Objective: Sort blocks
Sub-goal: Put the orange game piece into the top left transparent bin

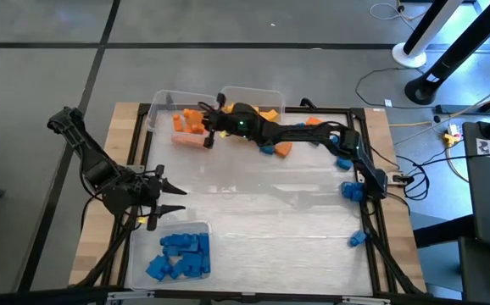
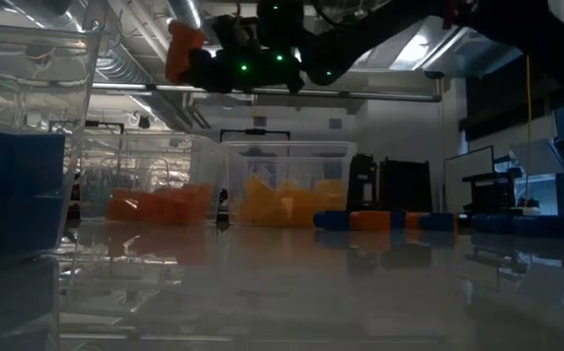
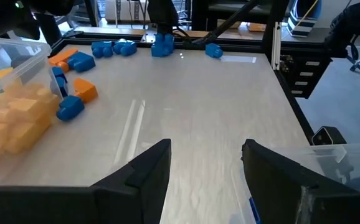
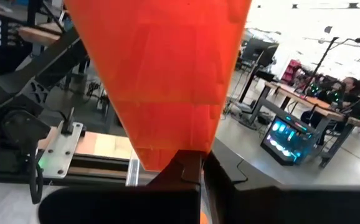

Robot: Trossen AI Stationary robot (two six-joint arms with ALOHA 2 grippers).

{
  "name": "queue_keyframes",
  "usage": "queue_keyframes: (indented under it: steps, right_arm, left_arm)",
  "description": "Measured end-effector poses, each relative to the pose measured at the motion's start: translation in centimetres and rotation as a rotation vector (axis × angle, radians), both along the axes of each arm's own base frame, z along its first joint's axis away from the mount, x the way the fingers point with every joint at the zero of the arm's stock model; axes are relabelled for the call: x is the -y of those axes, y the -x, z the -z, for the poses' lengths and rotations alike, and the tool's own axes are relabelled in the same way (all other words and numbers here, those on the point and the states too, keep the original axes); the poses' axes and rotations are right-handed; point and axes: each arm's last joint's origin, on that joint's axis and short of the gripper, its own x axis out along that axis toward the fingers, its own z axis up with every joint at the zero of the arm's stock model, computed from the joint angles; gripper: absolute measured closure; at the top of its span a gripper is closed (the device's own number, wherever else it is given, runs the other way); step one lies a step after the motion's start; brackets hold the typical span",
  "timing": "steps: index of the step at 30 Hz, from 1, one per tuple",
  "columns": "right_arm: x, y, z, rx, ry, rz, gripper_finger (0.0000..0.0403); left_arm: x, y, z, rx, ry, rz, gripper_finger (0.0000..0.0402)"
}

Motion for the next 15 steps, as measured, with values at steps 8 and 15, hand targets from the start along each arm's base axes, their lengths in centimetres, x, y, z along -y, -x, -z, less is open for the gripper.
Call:
queue_keyframes:
  steps: [8, 15]
  right_arm:
    - [0.5, -0.4, 0.4, -0.028, -0.006, 0.036, 0.0344]
    - [1.6, 0.0, 0.6, -0.042, -0.012, 0.161, 0.0272]
  left_arm:
    - [0.0, 0.0, 0.0, 0.000, 0.001, 0.000, 0.0218]
    - [0.0, 0.0, 0.0, 0.000, 0.001, 0.000, 0.0218]
